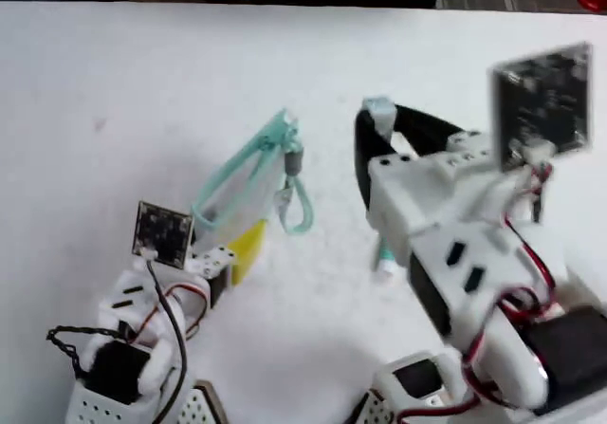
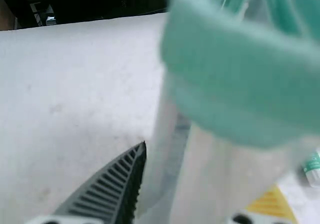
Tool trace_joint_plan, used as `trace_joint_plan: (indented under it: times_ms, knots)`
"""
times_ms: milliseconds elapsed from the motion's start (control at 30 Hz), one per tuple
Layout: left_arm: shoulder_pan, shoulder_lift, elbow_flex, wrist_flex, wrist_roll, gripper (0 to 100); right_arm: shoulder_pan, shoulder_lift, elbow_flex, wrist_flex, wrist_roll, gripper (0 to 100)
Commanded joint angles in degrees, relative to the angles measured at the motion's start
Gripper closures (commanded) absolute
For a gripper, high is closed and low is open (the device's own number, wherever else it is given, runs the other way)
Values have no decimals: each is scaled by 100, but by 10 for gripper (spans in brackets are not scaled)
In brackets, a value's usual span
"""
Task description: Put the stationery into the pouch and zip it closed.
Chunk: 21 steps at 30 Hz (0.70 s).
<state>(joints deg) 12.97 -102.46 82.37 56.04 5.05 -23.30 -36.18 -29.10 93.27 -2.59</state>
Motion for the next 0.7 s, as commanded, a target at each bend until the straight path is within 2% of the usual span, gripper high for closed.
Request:
trace_joint_plan:
  times_ms: [0, 133, 300, 467, 667]
  knots:
    - [4, 48, -44, -62, 62, 732, -259, -207, 255, -1130, 88, 981]
    - [-22, 48, -44, -62, 62, 732, -1059, -189, 501, -2193, 88, 981]
    - [-31, 48, -44, -62, 62, 732, -1912, -189, 1178, -2958, 70, 981]
    - [-31, 48, -44, -62, 62, 732, -2018, -242, 2136, -3899, 88, 981]
    - [-31, 48, -44, -79, 62, 731, -2035, -242, 2629, -4734, 88, 981]
